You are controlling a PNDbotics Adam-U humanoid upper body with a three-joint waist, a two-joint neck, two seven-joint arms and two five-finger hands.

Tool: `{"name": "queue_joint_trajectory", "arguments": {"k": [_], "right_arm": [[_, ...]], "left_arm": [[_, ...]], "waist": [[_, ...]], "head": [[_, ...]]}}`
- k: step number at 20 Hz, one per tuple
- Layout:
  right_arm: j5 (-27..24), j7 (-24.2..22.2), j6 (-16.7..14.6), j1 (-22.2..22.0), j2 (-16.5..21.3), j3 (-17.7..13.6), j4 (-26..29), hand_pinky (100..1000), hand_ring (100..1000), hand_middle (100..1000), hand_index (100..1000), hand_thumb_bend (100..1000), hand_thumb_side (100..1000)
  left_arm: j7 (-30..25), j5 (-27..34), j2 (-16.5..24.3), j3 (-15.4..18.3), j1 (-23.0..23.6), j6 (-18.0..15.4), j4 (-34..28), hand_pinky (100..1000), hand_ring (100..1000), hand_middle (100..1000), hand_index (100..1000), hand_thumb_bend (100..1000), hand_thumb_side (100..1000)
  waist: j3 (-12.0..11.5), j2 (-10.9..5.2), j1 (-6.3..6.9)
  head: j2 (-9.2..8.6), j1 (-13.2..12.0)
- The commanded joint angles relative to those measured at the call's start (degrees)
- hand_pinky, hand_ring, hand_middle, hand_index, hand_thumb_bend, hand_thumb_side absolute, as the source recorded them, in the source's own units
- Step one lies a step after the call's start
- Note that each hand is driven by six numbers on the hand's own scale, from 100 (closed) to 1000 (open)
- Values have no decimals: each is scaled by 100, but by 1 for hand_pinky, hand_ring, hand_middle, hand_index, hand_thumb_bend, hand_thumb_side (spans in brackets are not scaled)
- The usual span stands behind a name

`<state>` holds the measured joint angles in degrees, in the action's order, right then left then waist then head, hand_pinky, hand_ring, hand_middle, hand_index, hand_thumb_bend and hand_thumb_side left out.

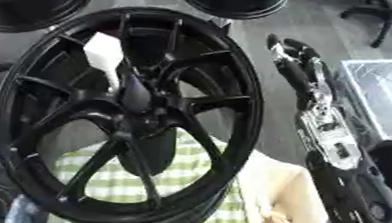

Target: Pull the pin out of the wheel hub.

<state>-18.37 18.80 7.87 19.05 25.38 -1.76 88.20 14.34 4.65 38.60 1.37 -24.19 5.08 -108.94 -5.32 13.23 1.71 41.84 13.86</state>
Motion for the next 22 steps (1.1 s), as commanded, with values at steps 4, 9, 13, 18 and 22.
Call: {"name": "queue_joint_trajectory", "arguments": {"k": [4,9,13,18,22], "right_arm": [[28,-71,17,18,197,36,34,775,715,654,796,384,454],[46,-126,40,16,240,92,21,776,715,654,796,383,455],[56,-151,52,12,263,113,9,775,715,654,796,381,456],[61,-168,64,12,271,134,-11,774,710,650,794,380,456],[58,-169,67,6,270,140,-30,772,708,648,792,380,457]], "left_arm": [[-1809,-97,1705,-767,-1091,191,-302,837,826,789,850,391,704],[-4026,-316,2202,-1528,-1839,16,-406,871,855,826,898,457,719],[-5674,-669,2033,-1878,-2414,-242,74,897,878,837,902,580,621],[-6593,-1403,1646,-2445,-3029,-704,1148,909,875,815,878,716,498],[-6629,-1873,1281,-2824,-3346,-1222,1955,912,873,807,863,737,398]], "waist": [[85,-166,45],[185,-190,97],[207,-210,125],[187,-220,156],[185,-216,171]], "head": [[57,-67],[75,-176],[95,-197],[95,-222],[98,-241]]}}
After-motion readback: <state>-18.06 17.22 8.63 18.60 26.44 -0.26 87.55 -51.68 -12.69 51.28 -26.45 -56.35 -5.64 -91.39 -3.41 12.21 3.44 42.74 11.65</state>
